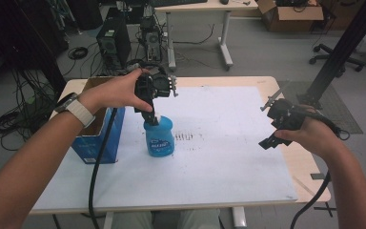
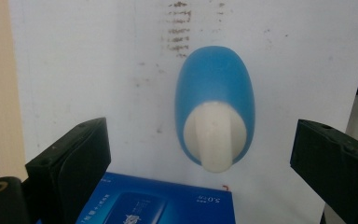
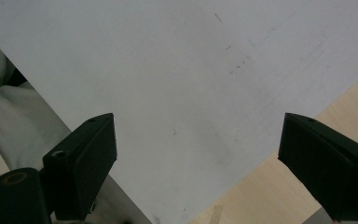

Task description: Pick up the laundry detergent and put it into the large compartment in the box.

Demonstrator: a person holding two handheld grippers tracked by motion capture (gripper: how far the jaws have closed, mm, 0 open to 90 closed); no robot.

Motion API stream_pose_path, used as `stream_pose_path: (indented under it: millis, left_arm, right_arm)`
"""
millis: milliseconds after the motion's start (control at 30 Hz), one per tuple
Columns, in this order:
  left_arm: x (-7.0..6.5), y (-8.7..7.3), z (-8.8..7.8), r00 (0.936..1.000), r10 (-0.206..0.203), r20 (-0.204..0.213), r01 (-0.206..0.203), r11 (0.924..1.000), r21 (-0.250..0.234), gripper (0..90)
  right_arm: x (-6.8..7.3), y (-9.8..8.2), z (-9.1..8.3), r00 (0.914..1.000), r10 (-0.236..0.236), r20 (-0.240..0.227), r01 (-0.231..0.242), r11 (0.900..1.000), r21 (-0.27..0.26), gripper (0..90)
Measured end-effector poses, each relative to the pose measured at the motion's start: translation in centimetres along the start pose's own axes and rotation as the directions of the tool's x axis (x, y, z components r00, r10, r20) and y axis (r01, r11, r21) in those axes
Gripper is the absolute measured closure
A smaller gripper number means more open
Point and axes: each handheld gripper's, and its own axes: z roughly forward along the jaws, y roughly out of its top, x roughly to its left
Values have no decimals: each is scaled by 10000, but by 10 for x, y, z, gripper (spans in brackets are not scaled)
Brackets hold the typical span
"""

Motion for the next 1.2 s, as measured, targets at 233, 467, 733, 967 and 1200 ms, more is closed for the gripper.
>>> stream_pose_path:
  millis: [233, 467, 733, 967, 1200]
  left_arm:
    - [-1, 3, 4, 9999, 119, -41, -120, 9999, -98, 52]
    - [-2, 4, 13, 10000, 77, 11, -77, 10000, -37, 52]
    - [-4, 5, 24, 9999, 12, 124, -12, 10000, 4, 54]
    - [-5, 6, 34, 9997, 54, 252, -56, 9999, 94, 57]
    - [-6, 8, 37, 9995, 93, 290, -96, 9999, 105, 64]
  right_arm:
    - [0, 0, 1, 10000, -24, 7, 24, 10000, -8, 112]
    - [-1, -2, 1, 10000, 8, 7, -8, 10000, -10, 113]
    - [-1, -1, 3, 10000, -41, -10, 41, 10000, 25, 114]
    - [0, 0, 4, 10000, -57, -37, 57, 10000, 26, 114]
    - [-1, -1, 4, 10000, -60, -37, 60, 10000, 11, 114]
